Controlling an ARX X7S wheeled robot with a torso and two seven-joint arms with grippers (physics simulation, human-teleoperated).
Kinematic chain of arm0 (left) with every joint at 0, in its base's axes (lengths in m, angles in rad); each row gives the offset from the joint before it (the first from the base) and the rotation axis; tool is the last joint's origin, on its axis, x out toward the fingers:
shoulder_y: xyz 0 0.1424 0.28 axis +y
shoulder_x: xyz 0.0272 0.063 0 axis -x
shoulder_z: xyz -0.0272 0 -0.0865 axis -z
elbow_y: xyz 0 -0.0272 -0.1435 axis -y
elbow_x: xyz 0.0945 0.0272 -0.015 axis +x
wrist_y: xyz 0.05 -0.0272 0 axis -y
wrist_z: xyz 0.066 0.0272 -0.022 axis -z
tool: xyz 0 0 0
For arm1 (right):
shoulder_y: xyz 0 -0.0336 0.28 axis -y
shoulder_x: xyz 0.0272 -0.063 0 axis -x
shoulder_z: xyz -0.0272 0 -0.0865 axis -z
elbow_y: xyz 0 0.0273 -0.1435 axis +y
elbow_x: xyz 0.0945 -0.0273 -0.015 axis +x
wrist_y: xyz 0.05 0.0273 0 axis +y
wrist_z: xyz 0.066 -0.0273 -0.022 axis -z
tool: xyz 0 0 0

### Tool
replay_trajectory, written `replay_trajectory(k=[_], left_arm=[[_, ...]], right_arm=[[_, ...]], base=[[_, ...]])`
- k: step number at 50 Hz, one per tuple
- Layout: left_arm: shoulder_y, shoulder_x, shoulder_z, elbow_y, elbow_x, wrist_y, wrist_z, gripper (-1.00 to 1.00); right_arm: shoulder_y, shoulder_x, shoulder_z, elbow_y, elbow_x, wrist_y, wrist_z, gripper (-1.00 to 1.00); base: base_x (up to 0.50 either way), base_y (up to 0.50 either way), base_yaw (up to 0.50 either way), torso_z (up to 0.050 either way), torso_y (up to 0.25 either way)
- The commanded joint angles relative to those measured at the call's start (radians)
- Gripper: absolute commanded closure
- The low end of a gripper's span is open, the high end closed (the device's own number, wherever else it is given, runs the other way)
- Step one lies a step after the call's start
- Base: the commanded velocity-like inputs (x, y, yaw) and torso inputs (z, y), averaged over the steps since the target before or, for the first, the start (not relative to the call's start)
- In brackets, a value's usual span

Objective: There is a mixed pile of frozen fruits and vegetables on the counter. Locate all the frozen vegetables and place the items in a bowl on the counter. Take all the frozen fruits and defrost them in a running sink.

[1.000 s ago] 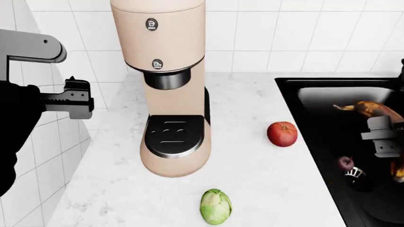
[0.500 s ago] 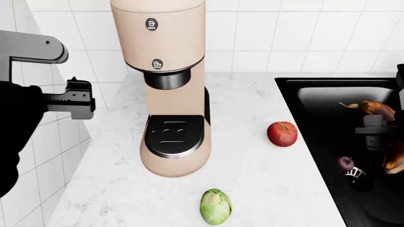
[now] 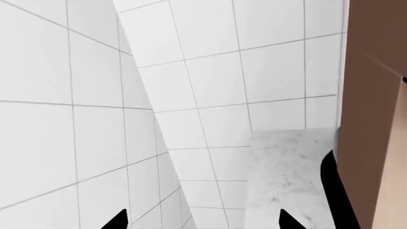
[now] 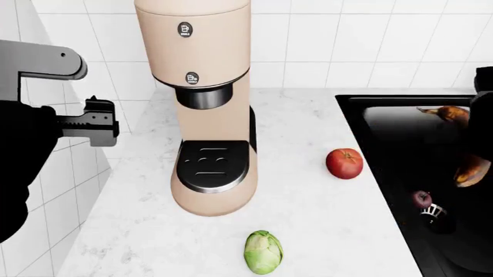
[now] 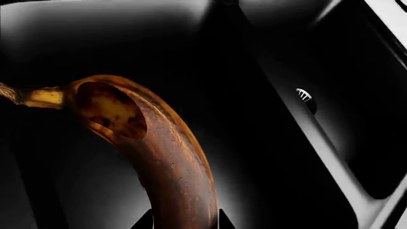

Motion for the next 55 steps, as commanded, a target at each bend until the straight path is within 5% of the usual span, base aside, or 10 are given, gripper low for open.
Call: replay_trajectory(k=[1,14,38,55], left_arm=[[-0.008,0.014,0.010,-0.016,0.008,-0.009,0.003,-1.00],[-0.011,0.020,0.016,-0.023,0.011,-0.012,0.003,-1.00],[-0.003,0.030,0.029,-0.042,0.034,-0.013,0.019,-1.00],[-0.003,0.023,0.028,-0.036,0.020,-0.009,0.007,-1.00]], right_arm=[[-0.021,-0.075,-0.034,0.129,-0.149,-0.027,-0.067,1.00],[-0.016,-0.179,-0.091,0.263,-0.258,-0.017,-0.122,1.00],[-0.178,-0.511,-0.275,0.740,-0.479,0.017,-0.586,1.00],[-0.220,-0.517,-0.275,0.791,-0.471,0.110,-0.584,1.00]], base=[[0.00,0.00,0.00,0.000,0.000],[0.00,0.00,0.00,0.000,0.001],[0.00,0.00,0.00,0.000,0.000],[0.00,0.00,0.00,0.000,0.001]])
